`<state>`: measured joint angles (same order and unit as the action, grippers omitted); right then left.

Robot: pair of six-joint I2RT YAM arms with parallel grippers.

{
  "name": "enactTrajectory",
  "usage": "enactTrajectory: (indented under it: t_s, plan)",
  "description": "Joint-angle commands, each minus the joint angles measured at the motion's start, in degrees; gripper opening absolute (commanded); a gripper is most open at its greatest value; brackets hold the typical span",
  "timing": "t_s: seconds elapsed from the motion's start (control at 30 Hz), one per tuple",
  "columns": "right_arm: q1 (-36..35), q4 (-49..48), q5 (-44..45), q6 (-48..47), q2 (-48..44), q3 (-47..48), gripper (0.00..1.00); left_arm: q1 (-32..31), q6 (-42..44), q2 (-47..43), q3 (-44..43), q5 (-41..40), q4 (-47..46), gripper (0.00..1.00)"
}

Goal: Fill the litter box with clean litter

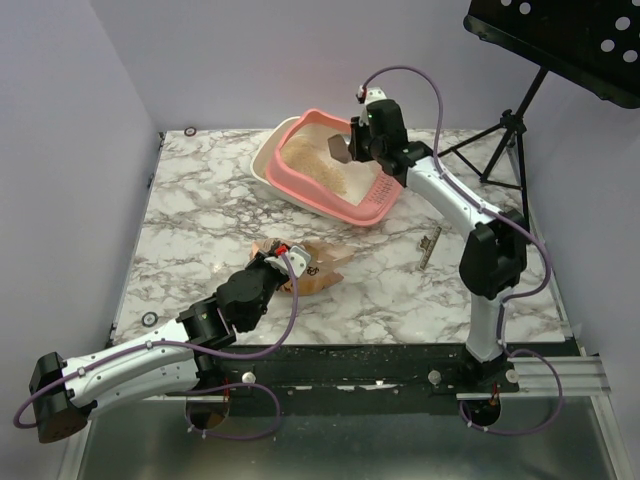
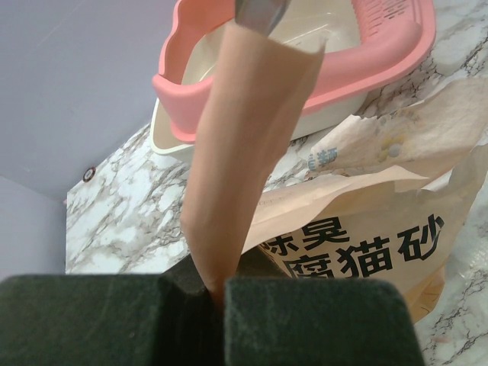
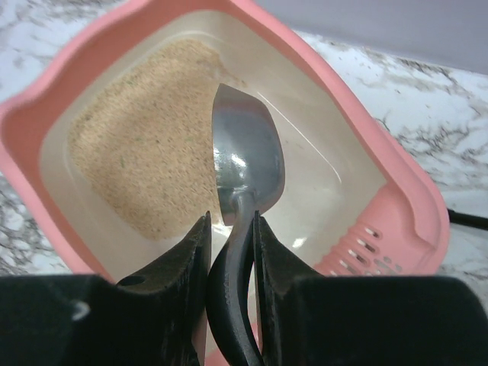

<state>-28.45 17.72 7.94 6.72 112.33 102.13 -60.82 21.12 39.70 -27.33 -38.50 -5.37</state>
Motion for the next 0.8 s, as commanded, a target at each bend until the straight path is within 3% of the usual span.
enactTrajectory:
  t_s: [0.0, 0.33, 0.77]
  plan:
    - [-0.38, -2.86, -5.21, 3.38, 4.02, 7.11, 0.01, 0.44, -0.21, -1.21, -1.94, -0.7, -1.22, 0.0]
    - [-1.7, -2.51, -10.49, 8.04, 12.91, 18.1, 0.01, 0.61, 0.41, 0.2, -1.67, -1.31, -1.93, 0.0]
    - [-3.37, -10.24, -12.87, 14.02, 15.81, 19.95, 0.01, 0.79, 0.5, 1.69, -1.58, -1.4, -2.1, 0.0]
